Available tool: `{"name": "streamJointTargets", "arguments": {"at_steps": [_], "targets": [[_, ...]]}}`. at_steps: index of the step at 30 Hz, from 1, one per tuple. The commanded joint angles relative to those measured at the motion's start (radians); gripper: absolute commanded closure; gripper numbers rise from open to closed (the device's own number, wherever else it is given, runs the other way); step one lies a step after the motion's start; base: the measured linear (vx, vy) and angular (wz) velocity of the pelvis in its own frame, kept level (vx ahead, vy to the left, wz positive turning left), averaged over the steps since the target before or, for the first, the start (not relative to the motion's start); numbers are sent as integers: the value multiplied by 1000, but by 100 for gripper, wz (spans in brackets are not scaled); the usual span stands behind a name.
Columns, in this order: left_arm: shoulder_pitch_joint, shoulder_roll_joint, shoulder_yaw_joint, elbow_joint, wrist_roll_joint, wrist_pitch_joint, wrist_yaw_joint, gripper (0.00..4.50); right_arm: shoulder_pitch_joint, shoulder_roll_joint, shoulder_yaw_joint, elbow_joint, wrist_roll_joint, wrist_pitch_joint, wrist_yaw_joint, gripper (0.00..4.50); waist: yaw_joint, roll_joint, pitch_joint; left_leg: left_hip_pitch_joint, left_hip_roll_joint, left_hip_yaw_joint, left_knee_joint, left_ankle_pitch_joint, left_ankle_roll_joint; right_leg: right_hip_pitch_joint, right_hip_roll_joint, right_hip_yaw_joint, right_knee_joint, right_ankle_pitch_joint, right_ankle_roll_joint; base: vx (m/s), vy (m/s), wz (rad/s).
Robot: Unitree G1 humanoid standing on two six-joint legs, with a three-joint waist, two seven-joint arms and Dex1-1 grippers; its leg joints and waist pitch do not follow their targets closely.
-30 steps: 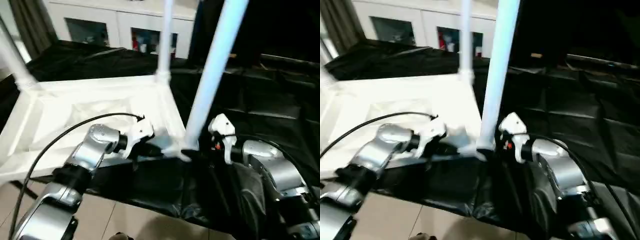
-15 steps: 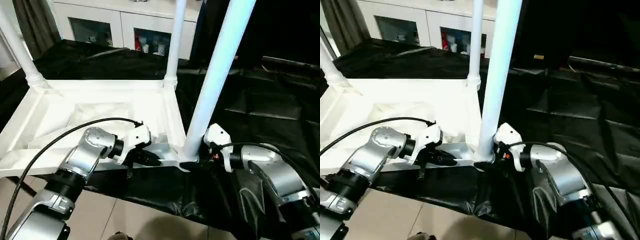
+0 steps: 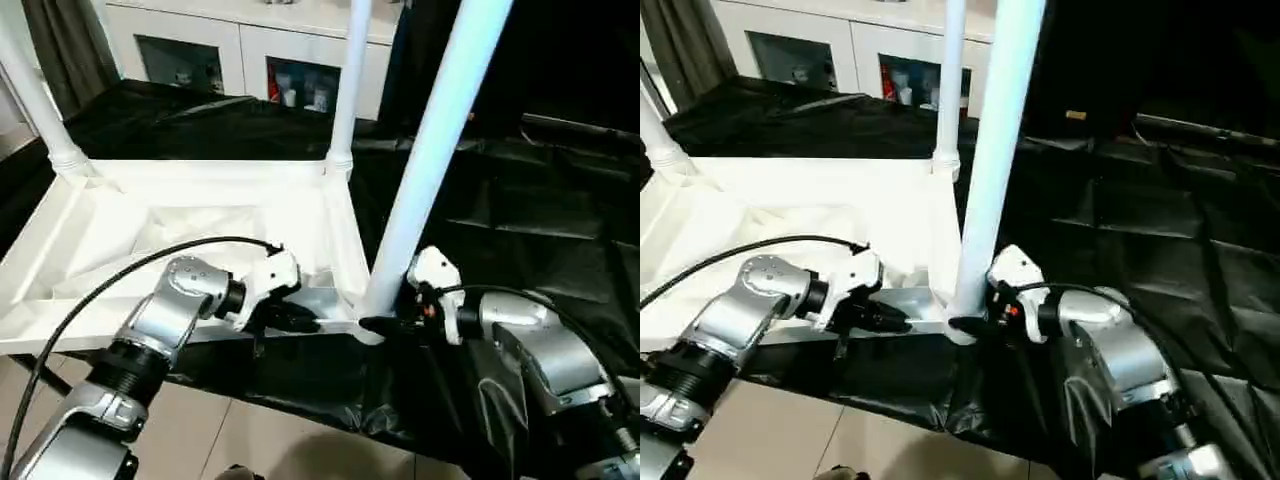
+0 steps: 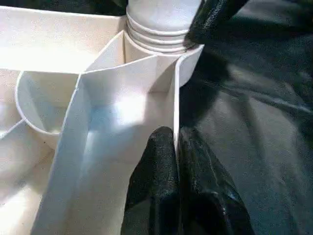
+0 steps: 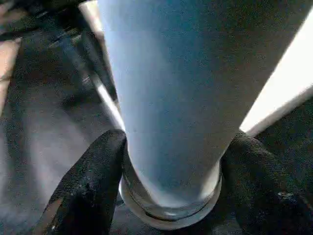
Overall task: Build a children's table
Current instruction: Rotate leg to tighten
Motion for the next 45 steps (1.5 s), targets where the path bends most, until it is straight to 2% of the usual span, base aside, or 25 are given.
{"name": "streamJointTargets", "arguments": {"at_steps": [1,3,4,5,7,8,11,13,16,18,19,20,21,22,23,24,25,26,29,30,35,36,37,40,45], "targets": [[-40,-79,-2,48,-3,-10,88,450,2,71,-8,49,2,30,-117,187,-8,-1,-61,30,32,-19,-72,-358,-31,22,-45,29,-80,-368,-181,0,0,0],[-85,-147,6,127,28,-1,214,450,-10,169,-46,94,-16,47,-286,187,-8,-2,-61,33,32,-23,-74,-385,-47,21,-48,27,-85,-415,-166,0,0,0],[-94,-163,8,141,33,3,239,450,-14,188,-54,103,-20,51,-321,187,-12,2,-60,37,30,-25,-73,-412,-60,13,-48,26,-91,-456,-155,0,0,0],[-100,-172,10,150,36,6,256,450,-17,200,-60,109,-23,53,-343,187,-14,-4,-60,34,30,-30,-76,-425,-63,20,-50,23,-94,-485,-140,0,0,0],[-134,-250,18,200,52,38,381,450,-44,279,-99,166,-50,44,-506,188,-14,1,-59,43,31,-31,-74,-453,-68,8,-51,23,-100,-510,-130,0,0,0],[-141,-271,16,212,59,47,412,450,-56,300,-109,187,-59,36,-556,188,-16,0,-58,42,30,-34,-74,-467,-68,11,-51,20,-103,-529,-124,0,0,0],[-147,-303,-1,223,77,56,447,450,-82,341,-134,224,-62,33,-636,188,-21,-1,-57,43,28,-35,-74,-493,-61,7,-50,17,-113,-561,-102,0,0,0],[-158,-316,-21,249,108,32,452,450,-111,359,-120,259,-113,8,-686,188,-26,1,-57,44,26,-37,-75,-507,-62,5,-49,13,-117,-575,-92,0,0,0],[-158,-301,-10,251,100,18,425,450,-111,363,-119,253,-110,-5,-660,188,-28,-3,-60,43,28,-38,-80,-499,-51,13,-50,11,-120,-544,-91,0,0,0],[-159,-282,-5,252,98,11,410,450,-104,356,-115,230,-94,-21,-609,188,-29,-3,-60,35,30,-37,-85,-474,-45,16,-50,15,-113,-490,-105,0,0,0],[-160,-275,-2,254,98,9,408,450,-103,355,-116,225,-86,-28,-595,154,-29,-3,-61,35,29,-35,-84,-471,-42,15,-50,17,-111,-475,-113,0,0,0],[-159,-260,1,251,92,4,389,450,-102,341,-113,214,-75,-40,-560,154,-29,1,-61,33,29,-35,-84,-463,-38,17,-51,18,-109,-464,-119,0,0,0],[-158,-244,1,250,90,-6,371,450,-106,322,-107,209,-82,-50,-545,117,-29,2,-61,32,29,-35,-84,-462,-36,19,-51,18,-110,-463,-119,0,0,0],[-154,-227,0,245,87,-26,344,450,-109,296,-102,204,-86,-60,-521,114,-29,-3,-62,28,28,-34,-84,-447,-30,24,-51,18,-108,-451,-121,0,0,0],[-151,-212,1,239,83,-28,322,450,-115,275,-108,197,-80,-58,-501,114,-30,5,-64,26,29,-34,-84,-435,-30,26,-51,20,-104,-432,-125,0,0,0],[-151,-210,1,239,83,-29,319,450,-116,272,-110,197,-78,-58,-497,99,-31,2,-64,25,30,-31,-84,-420,-27,25,-49,21,-102,-402,-134,0,0,0],[-148,-186,2,237,82,-52,280,450,-125,236,-127,183,-57,-47,-441,99,-27,9,-65,28,29,-30,-82,-409,-24,26,-49,22,-100,-383,-145,0,0,0],[-146,-167,4,232,78,-68,246,450,-124,197,-128,159,-34,-29,-364,76,-28,4,-66,26,29,-27,-81,-400,-17,29,-47,22,-98,-367,-152,0,0,0],[-131,-132,-3,201,60,-100,163,450,-102,107,-93,107,-24,-20,-218,62,-20,5,-69,25,34,-24,-78,-353,2,32,-47,25,-88,-289,-175,0,0,0],[-116,-98,-14,172,50,-123,97,450,-71,30,-56,65,-21,-40,-92,62,-16,8,-70,27,35,-22,-75,-334,9,33,-46,25,-83,-250,-193,0,0,0],[-85,-50,-19,102,8,-116,-11,450,-41,-54,-23,31,-2,-48,45,62,3,10,-75,24,39,-17,-68,-244,34,41,-44,23,-61,-99,-254,32,-3,0],[-81,-44,-21,92,6,-112,-22,450,-40,-58,-19,29,-4,-50,51,62,5,18,-77,24,40,-17,-68,-233,34,41,-43,21,-57,-67,-268,0,0,0],[-74,-32,-25,77,3,-112,-42,450,-41,-68,-11,27,-5,-50,66,62,5,16,-77,24,40,-16,-67,-228,35,43,-42,20,-53,-51,-276,0,0,0],[-63,-17,-26,58,0,-115,-64,450,-42,-78,7,20,-5,-45,87,62,9,19,-73,28,40,-13,-67,-253,33,39,-43,22,-58,-94,-278,0,0,0],[-53,-4,-25,39,-8,-110,-80,450,-51,-56,22,34,-20,-54,74,62,11,21,-68,32,41,-17,-74,-328,-7,34,-47,25,-70,-224,-242,0,0,0]]}}
